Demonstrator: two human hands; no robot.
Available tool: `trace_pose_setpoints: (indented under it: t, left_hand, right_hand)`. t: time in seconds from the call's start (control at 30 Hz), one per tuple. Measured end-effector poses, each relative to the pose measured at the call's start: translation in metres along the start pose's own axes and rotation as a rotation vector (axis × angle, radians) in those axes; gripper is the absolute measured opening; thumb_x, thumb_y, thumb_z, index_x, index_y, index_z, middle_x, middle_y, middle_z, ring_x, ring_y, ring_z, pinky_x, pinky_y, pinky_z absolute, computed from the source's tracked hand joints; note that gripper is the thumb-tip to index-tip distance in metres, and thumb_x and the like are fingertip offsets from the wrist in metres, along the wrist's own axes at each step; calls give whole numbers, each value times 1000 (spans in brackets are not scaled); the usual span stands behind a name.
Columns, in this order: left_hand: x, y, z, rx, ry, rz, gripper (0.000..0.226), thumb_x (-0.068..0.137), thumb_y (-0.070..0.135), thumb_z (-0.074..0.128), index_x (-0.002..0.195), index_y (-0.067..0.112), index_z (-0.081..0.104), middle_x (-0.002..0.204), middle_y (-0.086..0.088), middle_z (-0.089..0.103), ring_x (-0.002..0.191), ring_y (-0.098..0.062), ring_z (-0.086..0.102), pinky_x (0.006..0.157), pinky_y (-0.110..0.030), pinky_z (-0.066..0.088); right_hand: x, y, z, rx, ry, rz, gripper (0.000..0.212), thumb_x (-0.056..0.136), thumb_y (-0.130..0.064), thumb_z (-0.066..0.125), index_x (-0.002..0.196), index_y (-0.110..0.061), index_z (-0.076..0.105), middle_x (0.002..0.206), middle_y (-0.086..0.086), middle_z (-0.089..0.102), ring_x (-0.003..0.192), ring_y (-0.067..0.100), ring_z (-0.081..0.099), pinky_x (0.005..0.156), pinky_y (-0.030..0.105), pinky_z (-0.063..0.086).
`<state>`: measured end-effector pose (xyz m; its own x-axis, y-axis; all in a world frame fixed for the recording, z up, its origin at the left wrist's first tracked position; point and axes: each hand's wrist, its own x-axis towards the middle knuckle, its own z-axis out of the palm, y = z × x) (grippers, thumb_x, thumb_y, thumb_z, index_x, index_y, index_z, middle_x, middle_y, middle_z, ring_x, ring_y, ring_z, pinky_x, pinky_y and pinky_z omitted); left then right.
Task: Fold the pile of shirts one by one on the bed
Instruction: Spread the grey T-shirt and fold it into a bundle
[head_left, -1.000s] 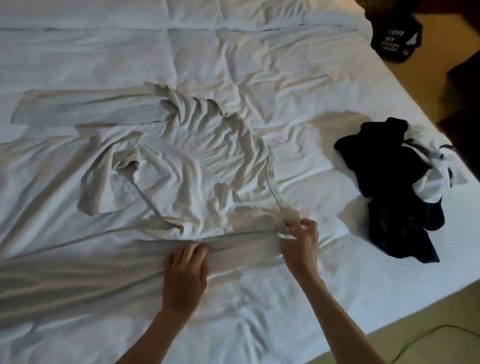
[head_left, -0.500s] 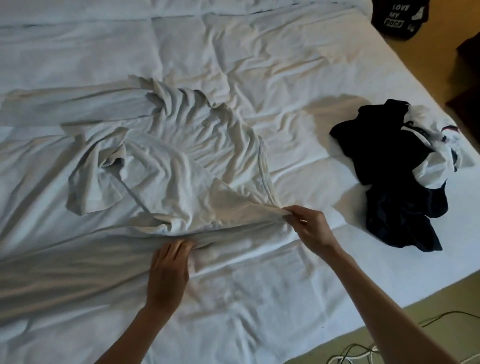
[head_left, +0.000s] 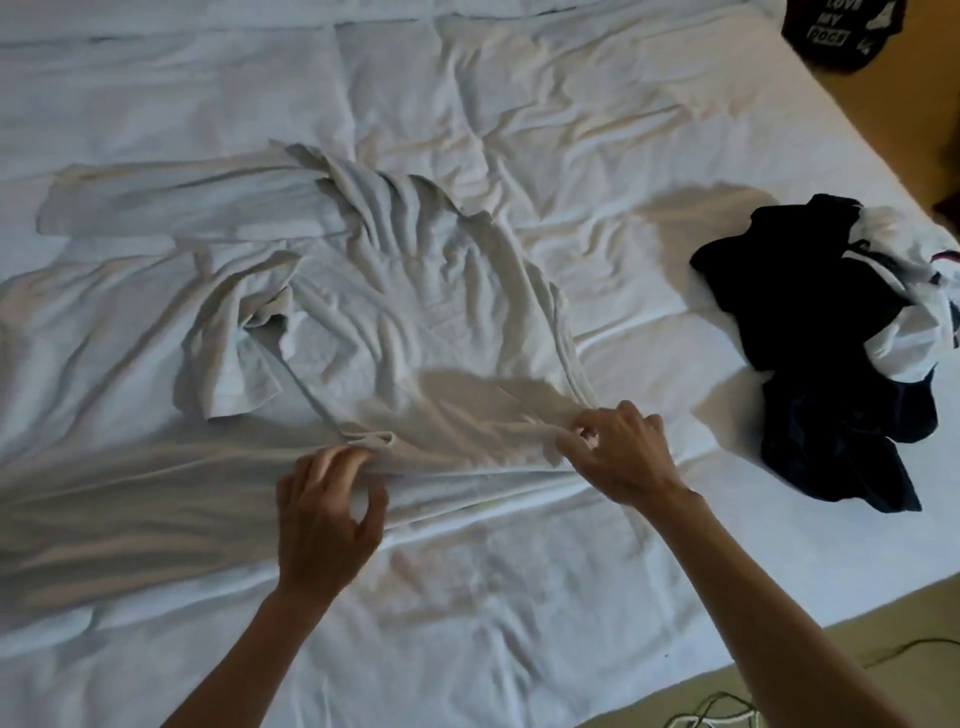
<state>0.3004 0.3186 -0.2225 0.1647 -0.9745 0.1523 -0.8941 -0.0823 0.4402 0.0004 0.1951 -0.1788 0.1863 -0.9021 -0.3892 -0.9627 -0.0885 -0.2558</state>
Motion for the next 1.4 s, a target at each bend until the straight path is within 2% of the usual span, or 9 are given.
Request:
trace_pose_setpoints:
  t: [0.13,0.23,0.4,0.5,0.6,0.77,0.9,1.03,1.4]
  left_hand:
    - [18,-23,-3,103,-72,-65,44,74,31,47,111,15,66,111,-7,65,104,-32,58,92,-47,40]
    - [23,-34,-2,139,-163,-53,44,73,32,45,110,19,64,104,-1,65,97,-29,60,92,-48,39]
    - [27,-48,2,104,-190,-37,29,85,39,44,90,19,63,85,3,64,86,-29,59,81,-45,39]
    - [28,-55,5,74,-212,-29,30,89,41,45,89,18,64,79,2,66,82,-30,60,77,-43,38]
    - [32,-59,6,83,-264,-57,39,90,47,44,92,16,66,79,0,68,84,-31,63,78,-41,35]
    - [42,-55,-1,-29,-309,-169,55,86,68,33,97,25,66,90,9,67,97,-17,59,87,-34,27]
    - [54,-51,-3,-134,-335,-151,43,88,66,33,83,31,58,74,11,59,88,-24,64,81,-37,36]
    - [57,-45,3,-193,-336,-178,43,93,50,54,108,12,66,95,-8,75,91,-30,71,78,-37,51]
    - [55,-36,13,-185,-385,-291,30,94,31,66,119,15,63,121,-3,70,105,-24,69,97,-50,47]
  right_hand:
    - [27,-42,23,101,103,-81,40,93,-48,47,116,-19,65,116,1,67,112,27,56,92,43,39]
    - [48,-66,28,116,-11,-60,42,91,-45,59,126,-21,57,121,2,66,114,27,57,97,44,40]
    - [79,-71,3,223,-140,34,16,80,-34,73,69,-29,62,83,6,69,83,27,67,77,36,55]
    - [88,-68,-16,419,21,-4,10,85,-28,74,77,-24,69,73,-3,66,68,13,61,58,16,45]
    - [85,-68,-2,540,238,6,15,92,-27,65,94,-12,68,80,-4,66,78,21,65,71,26,45]
    - [64,-59,25,414,226,132,42,83,-49,66,112,-20,60,102,-2,69,99,23,61,84,40,50]
    - [42,-42,28,208,205,223,34,80,-36,63,109,-19,61,109,1,64,107,28,52,91,44,40]
    - [9,-23,39,84,276,307,40,75,-32,67,112,-17,62,109,2,60,106,29,50,88,44,36]
    - [-11,12,51,190,493,399,10,88,-23,68,95,-18,74,98,5,64,95,33,57,78,46,44]
